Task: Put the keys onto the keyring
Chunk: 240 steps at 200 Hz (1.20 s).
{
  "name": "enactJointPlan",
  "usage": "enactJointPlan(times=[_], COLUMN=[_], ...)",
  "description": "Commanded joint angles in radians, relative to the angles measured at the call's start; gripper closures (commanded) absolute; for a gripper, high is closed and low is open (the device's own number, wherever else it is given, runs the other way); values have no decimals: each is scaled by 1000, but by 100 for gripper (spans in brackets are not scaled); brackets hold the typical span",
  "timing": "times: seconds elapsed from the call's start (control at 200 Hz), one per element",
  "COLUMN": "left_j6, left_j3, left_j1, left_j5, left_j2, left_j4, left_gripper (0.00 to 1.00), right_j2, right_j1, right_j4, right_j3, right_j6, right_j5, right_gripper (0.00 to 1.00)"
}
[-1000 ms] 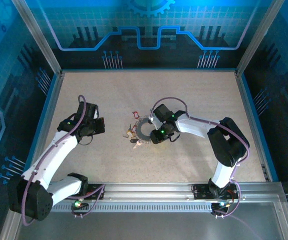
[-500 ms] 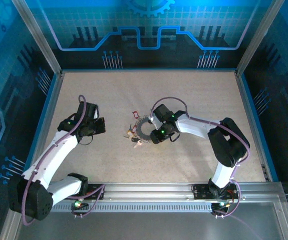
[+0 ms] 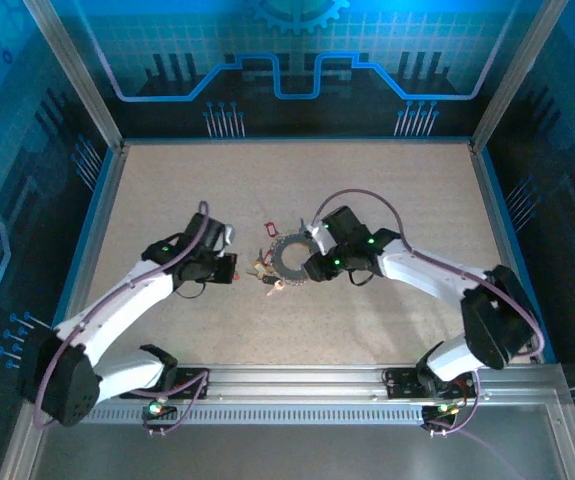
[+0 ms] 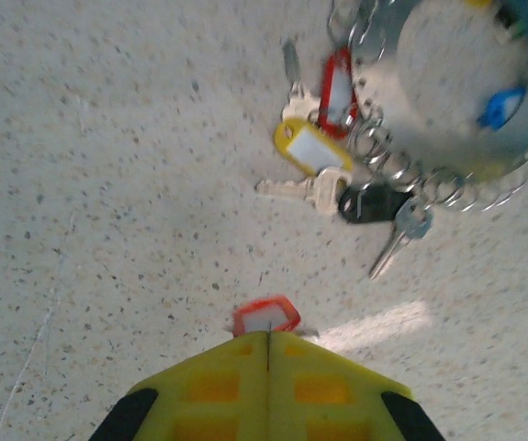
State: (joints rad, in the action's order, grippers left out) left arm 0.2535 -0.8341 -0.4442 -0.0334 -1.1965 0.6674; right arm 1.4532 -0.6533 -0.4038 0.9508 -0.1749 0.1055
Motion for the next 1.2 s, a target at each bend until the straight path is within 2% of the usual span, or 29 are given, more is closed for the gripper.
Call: enactJointPlan(times=[0.0,0.075,0.285,0.395,0.77,0.92,1.196], left_j6=[-59,-51,77,103,101,74,33], left_j3=[-42,-68,-89,-77,-162,-201,-276], left_j1=[-9,-10,-8,-4,16,50,48], left_j5=[-71,-96,-63,-61,-81,-88,-121], left_j2=[-56,-86,-152,-203,-355,-437,-574], left_j4=[73,102,170,163,192,190,182], left_gripper=[100,100,100,100,100,100,98], right_j2=[-82,-124,-201,-222,-206,-217,-238], right_j1=[37,60,96,107,130,132,136], right_j4=[37,36,10,18,-9,-4,2], right_j3=[-48,-66,-125,-144,-147,-152,-178], right_j6=[3,-3,9,7,6,13,14], right_j5=[2,14,21,28,62,62,68], right_gripper=[63,63,63,63,62,61,60])
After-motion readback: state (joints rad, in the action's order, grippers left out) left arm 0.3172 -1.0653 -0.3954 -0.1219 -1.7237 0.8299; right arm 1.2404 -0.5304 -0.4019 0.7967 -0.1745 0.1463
